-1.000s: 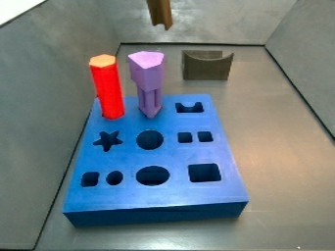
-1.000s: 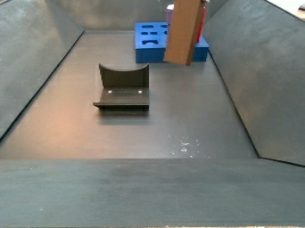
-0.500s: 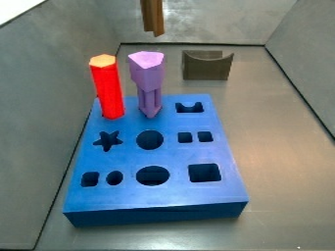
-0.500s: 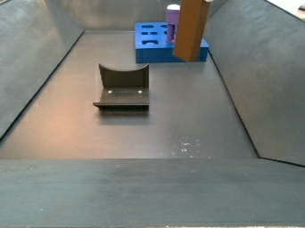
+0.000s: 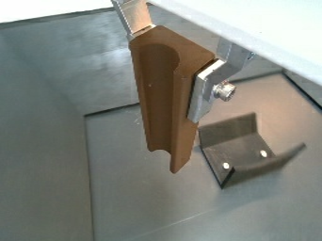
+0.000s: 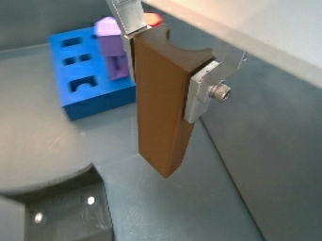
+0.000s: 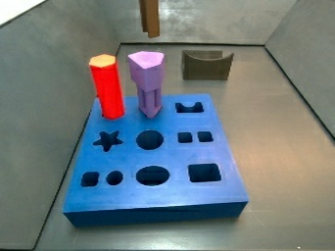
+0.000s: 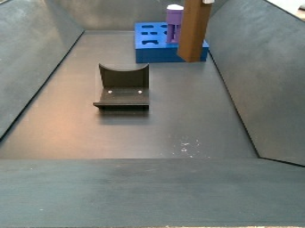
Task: Pick up the arch object. Move up. Place the arch object on the fixture. Regrasp the arch object. Rotate the arch object. Move to above the board. Insert the arch object.
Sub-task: Rotate the arch object.
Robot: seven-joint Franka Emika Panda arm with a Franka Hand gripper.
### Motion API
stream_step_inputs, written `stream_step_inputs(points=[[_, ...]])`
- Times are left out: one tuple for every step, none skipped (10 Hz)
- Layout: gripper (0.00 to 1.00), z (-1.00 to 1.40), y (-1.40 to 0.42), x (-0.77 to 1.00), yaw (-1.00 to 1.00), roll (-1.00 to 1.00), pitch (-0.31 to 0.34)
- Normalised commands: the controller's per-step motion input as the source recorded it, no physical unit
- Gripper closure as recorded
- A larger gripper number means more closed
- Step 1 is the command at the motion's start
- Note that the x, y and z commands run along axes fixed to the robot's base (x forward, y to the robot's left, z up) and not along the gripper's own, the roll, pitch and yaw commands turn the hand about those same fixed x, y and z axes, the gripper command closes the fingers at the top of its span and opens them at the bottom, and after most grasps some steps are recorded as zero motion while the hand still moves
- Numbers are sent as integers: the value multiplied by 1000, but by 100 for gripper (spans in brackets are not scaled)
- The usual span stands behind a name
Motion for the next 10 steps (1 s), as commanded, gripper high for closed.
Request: stream_step_inputs(points=[[100, 21, 17, -58, -1000, -30, 7], [100, 24, 16, -49, -1000, -32, 7], [100, 25, 14, -42, -1000, -34, 7], [100, 25, 13, -37, -1000, -37, 7], [100, 25, 13, -36, -1000, -39, 7], [100, 25, 12, -36, -1000, -41, 8], [100, 26, 12, -35, -1000, -45, 8], [100, 26, 12, -35, -1000, -49, 9], [100, 26, 12, -34, -1000, -53, 10], [100, 26, 12, -34, -1000, -57, 11]])
